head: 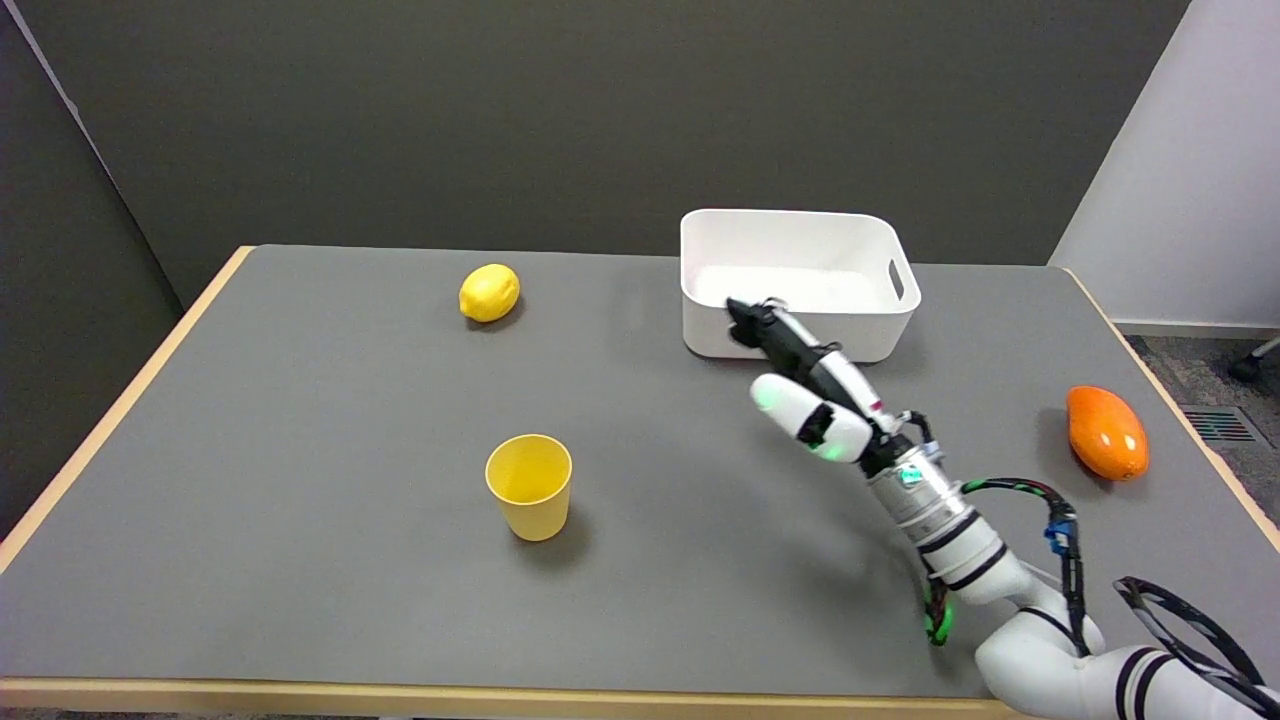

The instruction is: Pick up the yellow cup.

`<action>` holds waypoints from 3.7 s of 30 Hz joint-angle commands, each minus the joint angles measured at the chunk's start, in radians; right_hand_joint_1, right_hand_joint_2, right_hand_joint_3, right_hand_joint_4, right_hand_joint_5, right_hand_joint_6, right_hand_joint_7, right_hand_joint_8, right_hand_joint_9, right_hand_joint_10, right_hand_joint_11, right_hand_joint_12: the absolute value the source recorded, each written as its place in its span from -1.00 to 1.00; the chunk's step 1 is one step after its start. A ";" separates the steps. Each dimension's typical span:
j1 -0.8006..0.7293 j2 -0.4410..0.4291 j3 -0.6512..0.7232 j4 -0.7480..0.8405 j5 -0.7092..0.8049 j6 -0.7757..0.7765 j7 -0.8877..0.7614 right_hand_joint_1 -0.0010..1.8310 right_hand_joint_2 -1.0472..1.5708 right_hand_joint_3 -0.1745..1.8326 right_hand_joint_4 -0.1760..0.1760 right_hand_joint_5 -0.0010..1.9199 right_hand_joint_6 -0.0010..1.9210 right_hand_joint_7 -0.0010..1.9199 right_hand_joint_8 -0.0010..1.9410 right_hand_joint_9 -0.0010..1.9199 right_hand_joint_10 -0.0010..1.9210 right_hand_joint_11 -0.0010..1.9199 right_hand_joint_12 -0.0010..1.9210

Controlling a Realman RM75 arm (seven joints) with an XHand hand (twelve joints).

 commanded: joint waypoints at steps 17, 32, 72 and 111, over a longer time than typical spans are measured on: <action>0.124 -0.124 -0.147 0.218 -0.115 -0.530 0.058 -0.63 0.26 0.09 -0.51 -0.94 -0.65 -0.93 -0.78 -1.00 -0.68 -1.00 -0.54; 0.262 -0.232 -0.200 0.001 -0.115 -0.536 0.058 -0.58 0.25 0.11 -0.44 -0.94 -0.63 -0.93 -0.75 -0.98 -0.69 -1.00 -0.47; 0.210 -0.262 -0.214 0.019 -0.186 -0.466 0.058 -0.70 0.22 0.08 -0.38 -0.95 -0.66 -0.94 -0.80 -1.00 -0.75 -1.00 -0.44; 0.213 -0.267 -0.221 0.013 -0.248 -0.557 0.058 -0.54 0.23 0.04 -0.50 -0.98 -0.89 -1.00 -1.00 -1.00 -1.00 -1.00 -0.62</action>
